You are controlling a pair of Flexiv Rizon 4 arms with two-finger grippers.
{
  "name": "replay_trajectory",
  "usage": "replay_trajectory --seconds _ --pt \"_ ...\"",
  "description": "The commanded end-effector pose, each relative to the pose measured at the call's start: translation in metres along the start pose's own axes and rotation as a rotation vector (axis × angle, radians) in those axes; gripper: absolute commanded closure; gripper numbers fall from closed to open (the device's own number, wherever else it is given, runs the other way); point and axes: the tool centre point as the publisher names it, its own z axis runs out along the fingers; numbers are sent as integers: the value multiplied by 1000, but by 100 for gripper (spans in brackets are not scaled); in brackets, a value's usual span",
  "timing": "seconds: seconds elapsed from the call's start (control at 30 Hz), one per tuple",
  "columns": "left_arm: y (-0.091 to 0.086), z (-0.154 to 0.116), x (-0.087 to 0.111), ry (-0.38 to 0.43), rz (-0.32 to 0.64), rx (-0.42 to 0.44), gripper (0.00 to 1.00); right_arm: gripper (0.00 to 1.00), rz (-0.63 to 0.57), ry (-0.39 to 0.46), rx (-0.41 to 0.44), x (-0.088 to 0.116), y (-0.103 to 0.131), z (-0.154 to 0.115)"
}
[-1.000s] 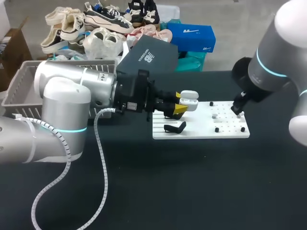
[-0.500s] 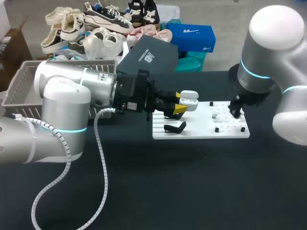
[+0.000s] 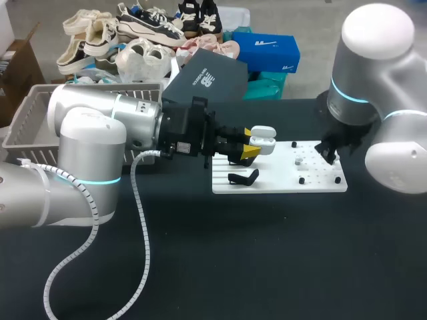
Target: Pick up each earbud case from the left stands, insert the matching earbuds, close the lid, and place the case in the box.
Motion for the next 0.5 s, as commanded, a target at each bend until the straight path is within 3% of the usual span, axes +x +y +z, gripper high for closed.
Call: replay_trajectory --seconds 0.03,0.5 --pt "1 0 0 1 0 3 100 50 3 7 -1 -2 1 3" --pt "1 0 0 1 0 3 100 57 10 20 -7 2 0 8"
